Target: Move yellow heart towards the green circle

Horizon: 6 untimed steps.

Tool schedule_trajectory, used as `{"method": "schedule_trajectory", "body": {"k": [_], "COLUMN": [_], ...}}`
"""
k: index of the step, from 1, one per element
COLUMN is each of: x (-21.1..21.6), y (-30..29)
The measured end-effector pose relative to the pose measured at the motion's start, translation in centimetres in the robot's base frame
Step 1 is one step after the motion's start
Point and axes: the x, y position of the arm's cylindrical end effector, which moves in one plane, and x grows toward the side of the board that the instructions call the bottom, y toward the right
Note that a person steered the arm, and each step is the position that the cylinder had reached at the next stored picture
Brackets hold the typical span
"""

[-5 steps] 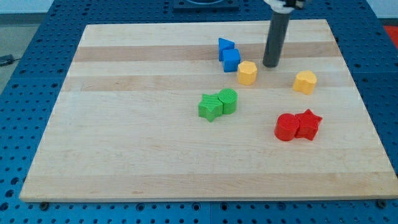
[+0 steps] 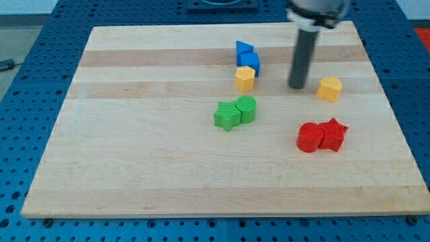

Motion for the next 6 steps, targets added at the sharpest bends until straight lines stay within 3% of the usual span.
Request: {"method": "schedule_trajectory", "body": {"k": [2,3,4,6], "x": [-1.0,0.9,3.2,1.5], "y": [3.8,7.9,8.3,4.6]}}
